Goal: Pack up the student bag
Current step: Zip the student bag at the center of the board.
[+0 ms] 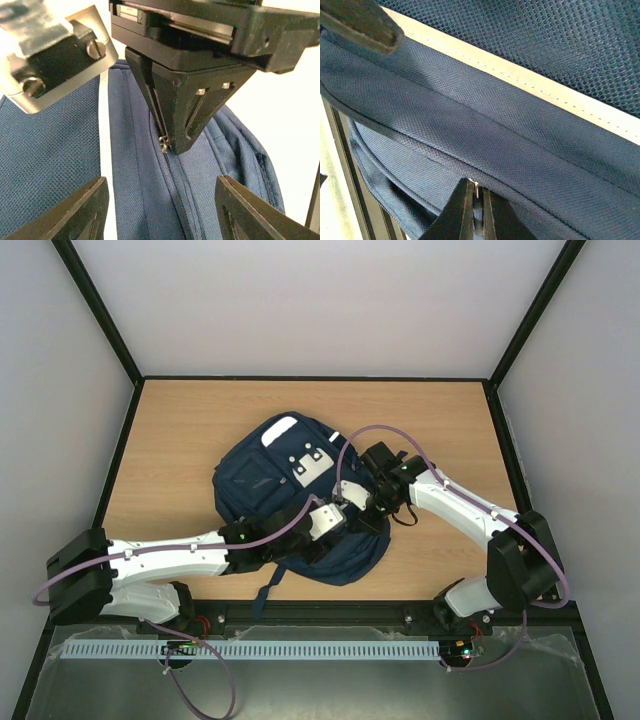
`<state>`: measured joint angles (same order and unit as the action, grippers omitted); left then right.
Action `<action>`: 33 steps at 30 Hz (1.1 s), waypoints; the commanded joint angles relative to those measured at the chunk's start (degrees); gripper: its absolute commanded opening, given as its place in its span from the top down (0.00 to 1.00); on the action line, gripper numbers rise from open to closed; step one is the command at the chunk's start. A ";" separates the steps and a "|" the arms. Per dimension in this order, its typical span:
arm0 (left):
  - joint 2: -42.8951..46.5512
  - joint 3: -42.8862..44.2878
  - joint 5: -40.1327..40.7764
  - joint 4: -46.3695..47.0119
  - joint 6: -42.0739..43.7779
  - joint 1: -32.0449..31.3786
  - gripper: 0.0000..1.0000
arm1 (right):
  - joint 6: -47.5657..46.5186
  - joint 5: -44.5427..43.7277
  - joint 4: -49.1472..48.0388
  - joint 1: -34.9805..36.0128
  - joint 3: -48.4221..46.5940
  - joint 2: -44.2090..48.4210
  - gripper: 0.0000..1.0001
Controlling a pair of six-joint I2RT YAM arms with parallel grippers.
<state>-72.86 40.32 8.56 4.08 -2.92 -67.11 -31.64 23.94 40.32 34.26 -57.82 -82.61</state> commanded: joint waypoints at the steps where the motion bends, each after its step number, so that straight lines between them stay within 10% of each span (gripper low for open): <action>1: -1.92 0.04 0.80 1.78 -0.56 -0.01 0.39 | 1.35 2.60 -2.26 0.02 -0.34 -0.05 0.99; 18: -4.74 -0.11 9.81 -1.77 -0.70 -0.75 0.94 | -0.42 -2.43 -2.37 -1.60 3.85 -0.05 0.99; 33: 1.56 -2.94 5.30 -4.85 2.13 -5.88 0.98 | -11.90 -6.59 -0.14 -18.14 -2.29 -10.28 0.99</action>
<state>-74.63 38.09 15.64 1.30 -2.90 -70.50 -39.99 22.39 37.76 18.55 -56.84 -89.52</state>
